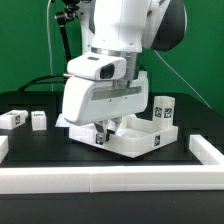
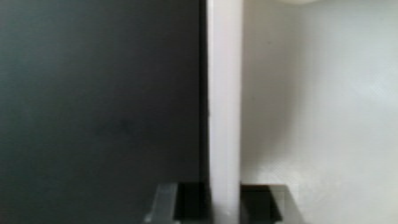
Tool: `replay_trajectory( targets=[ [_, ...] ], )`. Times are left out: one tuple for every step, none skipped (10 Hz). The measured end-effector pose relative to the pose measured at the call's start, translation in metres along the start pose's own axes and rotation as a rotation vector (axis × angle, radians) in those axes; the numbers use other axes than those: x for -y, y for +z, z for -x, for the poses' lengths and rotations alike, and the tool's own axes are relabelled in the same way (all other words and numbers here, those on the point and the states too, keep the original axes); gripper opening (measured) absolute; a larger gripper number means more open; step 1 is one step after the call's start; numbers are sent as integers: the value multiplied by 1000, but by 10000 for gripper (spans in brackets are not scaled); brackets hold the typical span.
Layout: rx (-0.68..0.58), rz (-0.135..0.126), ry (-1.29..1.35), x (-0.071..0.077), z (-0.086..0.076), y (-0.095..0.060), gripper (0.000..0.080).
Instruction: Assemble square table
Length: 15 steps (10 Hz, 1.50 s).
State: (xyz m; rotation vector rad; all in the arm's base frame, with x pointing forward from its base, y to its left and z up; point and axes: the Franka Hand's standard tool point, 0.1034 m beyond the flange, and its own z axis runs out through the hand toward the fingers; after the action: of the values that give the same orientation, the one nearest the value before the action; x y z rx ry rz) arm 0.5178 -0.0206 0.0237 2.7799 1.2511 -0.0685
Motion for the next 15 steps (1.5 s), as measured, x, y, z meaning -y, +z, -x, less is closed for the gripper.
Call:
replay_trajectory(
  targets=[
    [6,3,-69,-1,1,0,61],
    [12,7,-123,-2,3,0,61],
    [18,13,-180,-3,0,0,61],
    [27,25,-284,-2,-14,0,61],
    [34,34,-367,-4,-32,-2,61],
    [38,41,-420,-9,-49,-4,61],
    [53,52,-552,-14,-64,-5,61],
    [67,54,-605,-15,-72,-5,61],
    [79,58,-719,-17,-70,-4,61],
    [91,60,-768,-20,-66,-4,61],
    [101,63,-813,-21,-65,-3,61],
    [107,64,-823,-21,-66,-3,61],
    [99,60,-780,-13,-81,-4,60],
    [96,56,-750,-10,-96,-5,60],
    [102,50,-720,-13,-111,-8,60]
  ],
)
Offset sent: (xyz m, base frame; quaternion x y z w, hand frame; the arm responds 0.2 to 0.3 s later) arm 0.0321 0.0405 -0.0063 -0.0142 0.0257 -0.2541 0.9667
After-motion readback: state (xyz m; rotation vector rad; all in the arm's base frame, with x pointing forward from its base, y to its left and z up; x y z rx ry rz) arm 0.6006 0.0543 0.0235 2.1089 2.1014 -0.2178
